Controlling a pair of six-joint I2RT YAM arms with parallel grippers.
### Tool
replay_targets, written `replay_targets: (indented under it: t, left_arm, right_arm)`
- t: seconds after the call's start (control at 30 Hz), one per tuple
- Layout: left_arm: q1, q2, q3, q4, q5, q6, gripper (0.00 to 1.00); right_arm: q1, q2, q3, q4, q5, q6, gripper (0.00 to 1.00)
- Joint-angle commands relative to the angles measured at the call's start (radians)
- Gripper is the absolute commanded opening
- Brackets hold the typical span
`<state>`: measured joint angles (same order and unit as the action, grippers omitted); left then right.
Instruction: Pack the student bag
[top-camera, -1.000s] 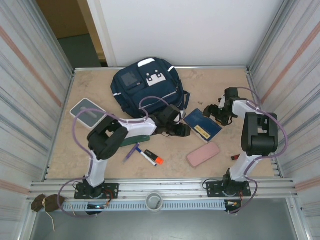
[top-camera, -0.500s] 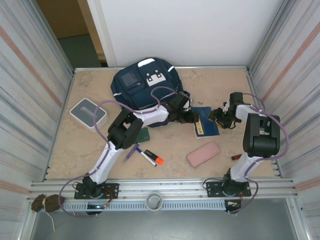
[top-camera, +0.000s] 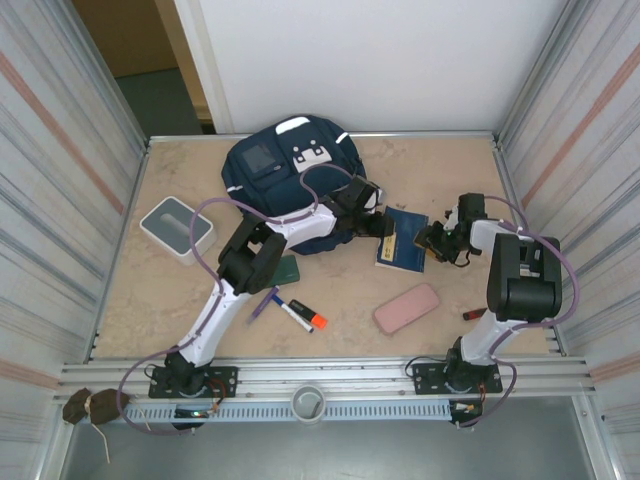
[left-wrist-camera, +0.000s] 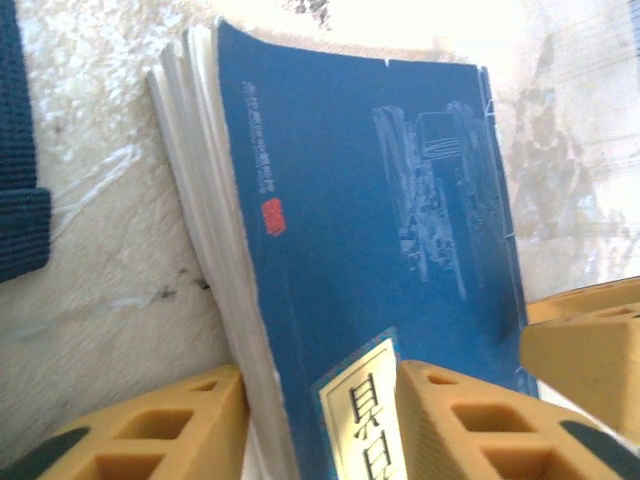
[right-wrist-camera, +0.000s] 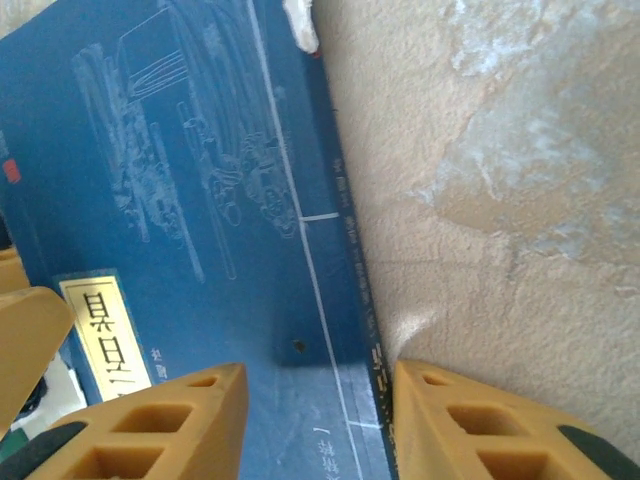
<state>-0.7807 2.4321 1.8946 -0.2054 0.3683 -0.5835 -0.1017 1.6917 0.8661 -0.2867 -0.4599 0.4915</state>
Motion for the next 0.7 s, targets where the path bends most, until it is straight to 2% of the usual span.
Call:
replay_targets:
  t: [0.0,0.4,0.53,0.67]
  left_arm:
    - [-0.047,-0.028,-0.033,-0.058,0.041,0.024,0.36]
    - [-0.048,-0.059,-0.050,0.016,0.096,0.012,0.12]
    - [-0.042,-0.103,-0.075,0.048,0.121,0.032,0.00]
    - [-0.024,-0.141,-0.130,0.117,0.150,0.004,0.00]
  right_arm:
    - [0.036,-0.008,-0.038,0.037,-0.092,0.038,0.37]
    - [0.036,-0.038,-0.081,0.075,-0.118,0.038,0.34]
    - [0.024,-0.065,-0.096,0.089,-0.131,0.033,0.35]
    - [0.017,-0.091,-0.125,0.153,-0.193,0.041,0.36]
